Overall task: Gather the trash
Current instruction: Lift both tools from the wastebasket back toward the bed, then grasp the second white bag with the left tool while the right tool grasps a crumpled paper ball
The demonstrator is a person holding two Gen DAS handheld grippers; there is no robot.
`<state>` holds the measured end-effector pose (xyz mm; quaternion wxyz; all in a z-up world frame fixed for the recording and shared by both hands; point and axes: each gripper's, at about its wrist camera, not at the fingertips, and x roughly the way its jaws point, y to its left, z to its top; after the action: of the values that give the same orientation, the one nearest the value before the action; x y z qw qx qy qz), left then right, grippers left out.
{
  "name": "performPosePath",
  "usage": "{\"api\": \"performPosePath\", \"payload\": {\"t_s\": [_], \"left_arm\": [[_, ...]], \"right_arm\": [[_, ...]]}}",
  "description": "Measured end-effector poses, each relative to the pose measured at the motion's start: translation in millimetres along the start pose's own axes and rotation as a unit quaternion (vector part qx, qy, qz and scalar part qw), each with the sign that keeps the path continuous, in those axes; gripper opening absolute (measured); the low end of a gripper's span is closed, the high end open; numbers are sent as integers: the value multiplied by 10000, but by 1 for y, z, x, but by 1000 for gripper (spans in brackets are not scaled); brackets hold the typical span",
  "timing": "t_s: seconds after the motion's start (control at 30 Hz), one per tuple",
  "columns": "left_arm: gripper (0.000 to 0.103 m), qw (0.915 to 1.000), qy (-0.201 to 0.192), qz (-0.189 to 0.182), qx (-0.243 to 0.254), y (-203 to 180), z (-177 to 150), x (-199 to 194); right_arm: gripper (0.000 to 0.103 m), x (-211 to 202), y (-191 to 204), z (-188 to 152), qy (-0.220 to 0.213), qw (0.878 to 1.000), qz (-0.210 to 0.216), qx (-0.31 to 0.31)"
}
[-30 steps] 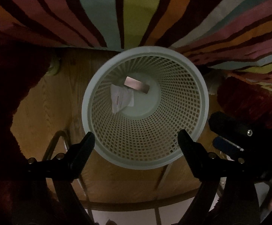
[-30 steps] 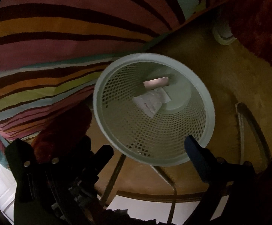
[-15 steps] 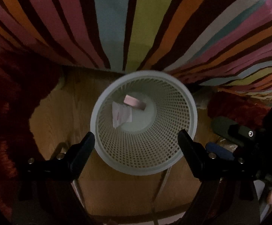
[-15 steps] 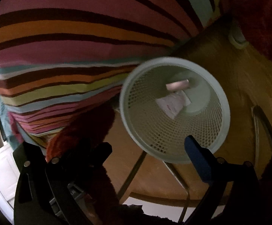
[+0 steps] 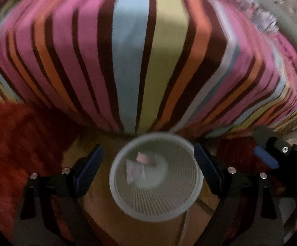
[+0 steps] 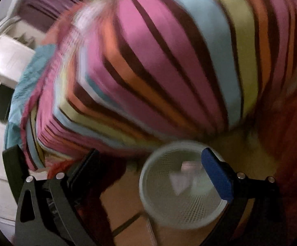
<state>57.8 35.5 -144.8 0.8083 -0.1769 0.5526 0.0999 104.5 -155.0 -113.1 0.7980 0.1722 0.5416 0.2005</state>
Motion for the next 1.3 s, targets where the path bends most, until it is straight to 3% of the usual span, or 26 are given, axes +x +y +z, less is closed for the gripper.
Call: {"api": "performPosePath", "payload": {"t_s": [0.17,0.4,0.6,1.03,1.3], "left_arm": [[87,9946,-936,223,386,-11,14,-40],[87,9847,-1595,273,644,-22,37,-77],[87,9756,-1956,466,878,-35,62,-94],[87,9806,-1867,165,572,-47,118,-84],[87,9844,-1708,127,408,-58,141,-65]], "right_arm": [[95,-40,23,9,-1339,9866,-458,-809],[95,-68,50,35,-1945,9630,-932,-1618],[95,-78,52,61,-2232,9535,-1061,-1724],[95,-82,37,108,-2469,9386,-1631,-1773],[95,-70,29,133,-2365,9394,-1837,-1671]]}}
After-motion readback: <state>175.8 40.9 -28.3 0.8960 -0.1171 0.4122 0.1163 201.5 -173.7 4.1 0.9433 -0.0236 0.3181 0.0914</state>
